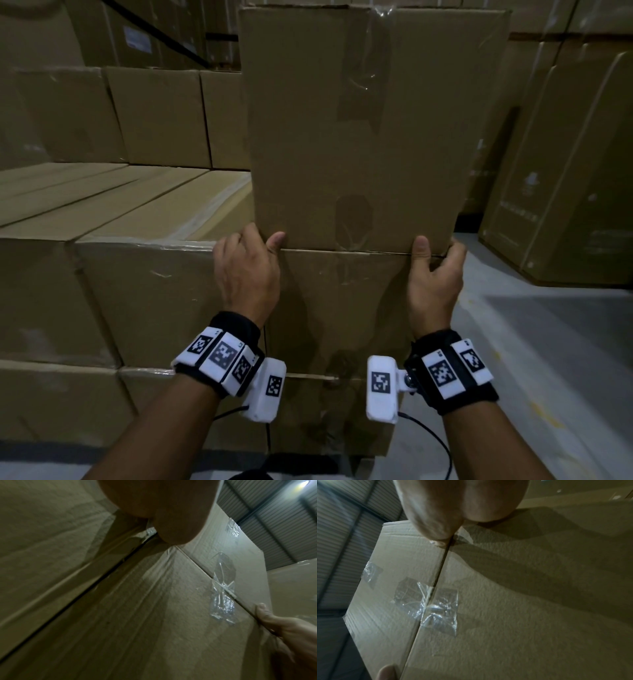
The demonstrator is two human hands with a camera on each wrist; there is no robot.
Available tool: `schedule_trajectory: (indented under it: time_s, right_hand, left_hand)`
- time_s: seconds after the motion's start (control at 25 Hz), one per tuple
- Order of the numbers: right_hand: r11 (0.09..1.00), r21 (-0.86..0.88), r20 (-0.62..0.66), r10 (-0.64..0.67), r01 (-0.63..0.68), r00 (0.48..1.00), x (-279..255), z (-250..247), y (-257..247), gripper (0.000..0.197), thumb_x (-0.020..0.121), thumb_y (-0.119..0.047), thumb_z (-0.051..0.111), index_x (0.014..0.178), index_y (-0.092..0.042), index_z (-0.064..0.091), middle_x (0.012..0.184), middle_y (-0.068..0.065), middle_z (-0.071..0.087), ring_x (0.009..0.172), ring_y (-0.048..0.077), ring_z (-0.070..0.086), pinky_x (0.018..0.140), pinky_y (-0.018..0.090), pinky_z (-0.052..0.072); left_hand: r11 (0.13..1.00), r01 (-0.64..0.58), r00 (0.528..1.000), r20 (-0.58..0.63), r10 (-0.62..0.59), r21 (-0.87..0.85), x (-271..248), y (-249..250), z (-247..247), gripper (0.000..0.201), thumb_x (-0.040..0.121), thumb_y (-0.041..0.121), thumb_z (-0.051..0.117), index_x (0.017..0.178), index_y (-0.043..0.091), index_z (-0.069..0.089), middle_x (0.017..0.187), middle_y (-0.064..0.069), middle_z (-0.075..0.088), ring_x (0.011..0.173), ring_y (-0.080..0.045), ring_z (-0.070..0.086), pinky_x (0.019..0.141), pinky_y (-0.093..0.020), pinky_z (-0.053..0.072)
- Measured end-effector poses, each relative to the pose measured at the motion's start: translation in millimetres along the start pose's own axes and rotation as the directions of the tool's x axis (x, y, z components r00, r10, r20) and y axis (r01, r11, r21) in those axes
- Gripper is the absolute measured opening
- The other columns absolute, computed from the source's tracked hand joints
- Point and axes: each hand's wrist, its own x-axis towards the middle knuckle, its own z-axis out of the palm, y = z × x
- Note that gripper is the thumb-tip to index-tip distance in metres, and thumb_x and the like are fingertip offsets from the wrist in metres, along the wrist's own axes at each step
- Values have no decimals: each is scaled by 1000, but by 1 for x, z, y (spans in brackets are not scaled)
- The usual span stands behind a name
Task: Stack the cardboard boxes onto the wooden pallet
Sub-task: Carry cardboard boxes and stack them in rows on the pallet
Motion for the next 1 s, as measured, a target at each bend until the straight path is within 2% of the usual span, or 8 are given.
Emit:
schedule_trajectory:
  time_s: [0.12,0.24,0.32,0.4,0.52,0.64,0.88,1.0]
  right_hand:
    - [1000,1,11,4,-4,1000,-1,-3,2,40,102,-34,52,137,-15,48,106,-15,56,88,-15,52,65,-5,38]
    - [1000,3,19,8,-8,1000,-2,-4,4,41,105,-35,44,143,-19,48,104,-28,53,88,-28,49,69,-6,37]
    - [1000,15,8,0,0,1000,-1,-3,6,41,105,-34,45,142,-17,51,105,-27,54,89,-29,49,72,-6,38]
    - [1000,15,7,-16,16,1000,1,-3,5,41,104,-34,47,141,-17,53,108,-21,58,95,-24,52,80,-2,42]
    - [999,25,6,-44,44,999,3,-6,7,41,104,-34,49,140,-14,55,124,-7,64,111,-1,59,102,25,49]
    - [996,89,21,-9,7,1000,2,-8,12,50,102,-44,43,143,-15,52,135,-1,61,125,12,56,109,43,46]
    - [996,94,-30,16,-14,999,3,-4,13,70,90,-61,42,141,-14,54,138,2,60,128,17,55,109,47,45]
    - [996,89,-42,32,-28,999,5,-4,15,51,99,-44,44,138,-14,57,133,3,63,124,18,58,106,48,47]
  left_hand:
    - [999,-32,999,-4,32,14,-2,-4,3,48,102,48,29,93,8,54,76,-1,43,69,-18,39,72,-33,31]
    - [999,-48,999,-17,48,24,-2,-5,4,46,100,47,30,95,7,54,77,-1,41,70,-18,37,71,-33,31]
    - [999,-47,999,-8,47,25,-2,-7,5,47,100,47,29,95,7,53,78,-1,41,70,-17,37,72,-33,31]
    - [998,-49,999,-7,50,29,-1,-8,5,49,101,48,29,97,7,54,78,-1,41,71,-17,37,73,-33,31]
    - [999,-42,999,-14,42,19,-1,-7,5,49,100,48,29,96,6,54,79,-1,41,72,-18,37,75,-34,30]
    - [999,-34,999,7,34,22,-1,-7,4,51,100,50,27,97,7,54,80,-1,43,73,-18,39,77,-34,30]
    - [999,-33,999,36,33,-3,-1,-10,2,42,101,45,39,98,7,55,81,-2,45,76,-18,40,83,-39,35]
    - [1000,-25,999,39,25,-4,-1,-10,2,46,100,47,36,100,6,56,82,-2,45,77,-18,40,85,-40,36]
